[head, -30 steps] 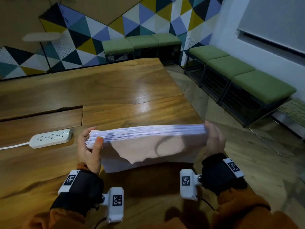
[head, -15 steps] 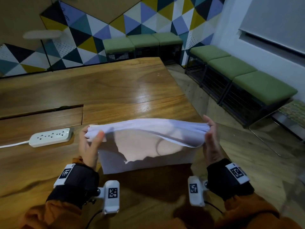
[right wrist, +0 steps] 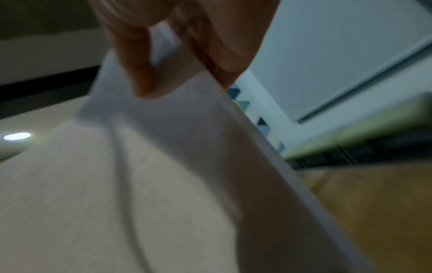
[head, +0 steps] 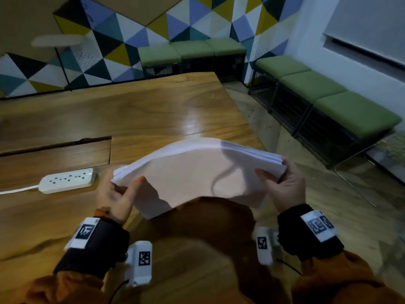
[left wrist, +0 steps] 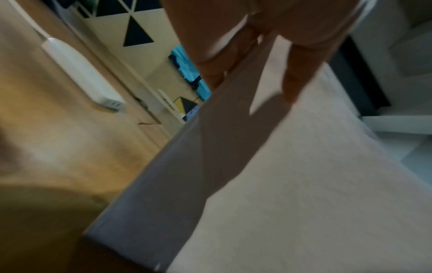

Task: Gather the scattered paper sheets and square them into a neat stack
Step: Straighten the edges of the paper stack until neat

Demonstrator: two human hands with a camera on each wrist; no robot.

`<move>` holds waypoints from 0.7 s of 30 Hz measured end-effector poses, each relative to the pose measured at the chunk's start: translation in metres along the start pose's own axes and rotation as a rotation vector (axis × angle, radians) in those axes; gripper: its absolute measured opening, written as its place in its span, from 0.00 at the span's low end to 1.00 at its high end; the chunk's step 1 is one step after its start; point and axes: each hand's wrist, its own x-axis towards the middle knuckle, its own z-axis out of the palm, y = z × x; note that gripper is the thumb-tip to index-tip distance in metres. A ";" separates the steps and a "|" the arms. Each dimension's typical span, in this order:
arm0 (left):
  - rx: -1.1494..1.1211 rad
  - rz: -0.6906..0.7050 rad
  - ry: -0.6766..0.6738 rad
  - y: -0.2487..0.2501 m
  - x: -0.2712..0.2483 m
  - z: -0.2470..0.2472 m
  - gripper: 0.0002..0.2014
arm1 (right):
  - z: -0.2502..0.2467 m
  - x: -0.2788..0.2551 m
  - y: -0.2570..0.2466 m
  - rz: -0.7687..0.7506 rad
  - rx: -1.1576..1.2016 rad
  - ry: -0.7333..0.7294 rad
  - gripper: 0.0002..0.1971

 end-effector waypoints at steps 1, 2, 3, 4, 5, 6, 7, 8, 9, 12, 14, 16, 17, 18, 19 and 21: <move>-0.023 0.005 -0.043 -0.004 0.000 -0.002 0.21 | -0.003 -0.001 0.003 0.047 0.071 -0.059 0.22; -0.050 -0.016 -0.086 -0.007 -0.001 -0.003 0.28 | -0.006 -0.003 0.009 0.126 0.121 -0.129 0.27; -0.064 -0.047 -0.118 -0.016 0.000 -0.002 0.34 | -0.006 -0.004 0.014 0.201 0.141 -0.193 0.32; -0.059 -0.065 -0.133 -0.021 -0.001 0.001 0.39 | -0.005 -0.005 0.018 0.245 0.129 -0.226 0.34; -0.058 -0.077 -0.142 -0.025 -0.001 0.004 0.40 | -0.003 -0.004 0.020 0.248 0.107 -0.222 0.31; -0.074 -0.092 -0.135 -0.026 -0.002 0.006 0.38 | -0.001 -0.004 0.020 0.220 0.080 -0.197 0.26; -0.111 -0.117 -0.119 -0.026 -0.001 0.009 0.33 | 0.000 -0.002 0.017 0.178 0.059 -0.167 0.23; -0.145 -0.149 -0.081 -0.025 -0.001 0.010 0.27 | 0.000 -0.001 0.016 0.155 0.071 -0.139 0.21; -0.178 -0.172 -0.059 -0.025 -0.001 0.009 0.24 | -0.001 -0.001 0.015 0.153 0.099 -0.116 0.20; -0.236 -0.147 -0.114 -0.030 -0.003 0.004 0.24 | -0.007 -0.005 0.018 0.219 0.161 -0.148 0.24; -0.188 -0.137 -0.181 -0.031 -0.006 0.001 0.20 | -0.006 -0.009 0.019 0.265 0.160 -0.196 0.29; -0.168 -0.119 -0.190 -0.036 -0.008 0.002 0.21 | -0.003 -0.010 0.018 0.300 0.177 -0.147 0.28; -0.149 -0.106 -0.160 -0.039 -0.009 0.003 0.19 | -0.002 -0.011 0.017 0.296 0.183 -0.128 0.26; -0.136 -0.099 -0.120 -0.043 -0.008 0.002 0.16 | -0.001 -0.013 0.017 0.281 0.187 -0.113 0.24; -0.137 -0.100 -0.079 -0.044 -0.009 0.002 0.15 | 0.000 -0.015 0.018 0.271 0.184 -0.099 0.23; -0.128 -0.120 -0.079 -0.046 -0.010 0.003 0.15 | 0.000 -0.020 0.019 0.307 0.182 -0.098 0.22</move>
